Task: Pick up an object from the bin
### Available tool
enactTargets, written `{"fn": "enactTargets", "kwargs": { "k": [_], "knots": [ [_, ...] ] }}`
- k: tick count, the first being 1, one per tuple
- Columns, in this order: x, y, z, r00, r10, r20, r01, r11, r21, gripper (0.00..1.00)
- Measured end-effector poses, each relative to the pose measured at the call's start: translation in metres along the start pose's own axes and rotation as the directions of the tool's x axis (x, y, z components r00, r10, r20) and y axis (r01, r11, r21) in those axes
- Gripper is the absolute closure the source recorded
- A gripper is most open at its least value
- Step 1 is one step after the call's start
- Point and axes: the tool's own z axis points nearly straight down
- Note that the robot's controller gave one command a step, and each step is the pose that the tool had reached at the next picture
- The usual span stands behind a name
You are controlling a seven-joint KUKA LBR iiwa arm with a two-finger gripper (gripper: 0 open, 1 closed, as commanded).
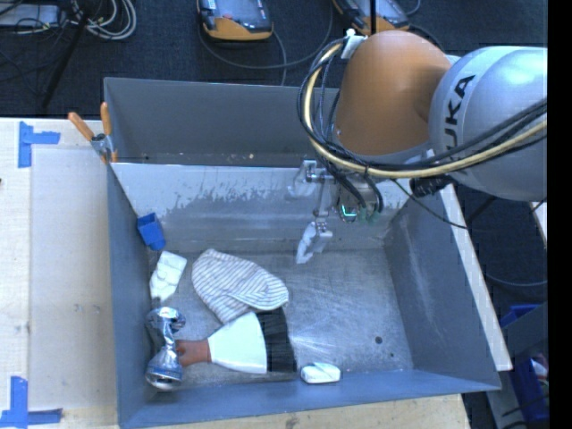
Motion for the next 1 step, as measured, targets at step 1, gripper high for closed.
{"fn": "enactTargets", "kwargs": {
  "k": [1],
  "knots": [
    [-0.0014,-0.0003,-0.0048,1.000,0.002,0.008,-0.002,1.000,-0.001,0.00]
  ]
}}
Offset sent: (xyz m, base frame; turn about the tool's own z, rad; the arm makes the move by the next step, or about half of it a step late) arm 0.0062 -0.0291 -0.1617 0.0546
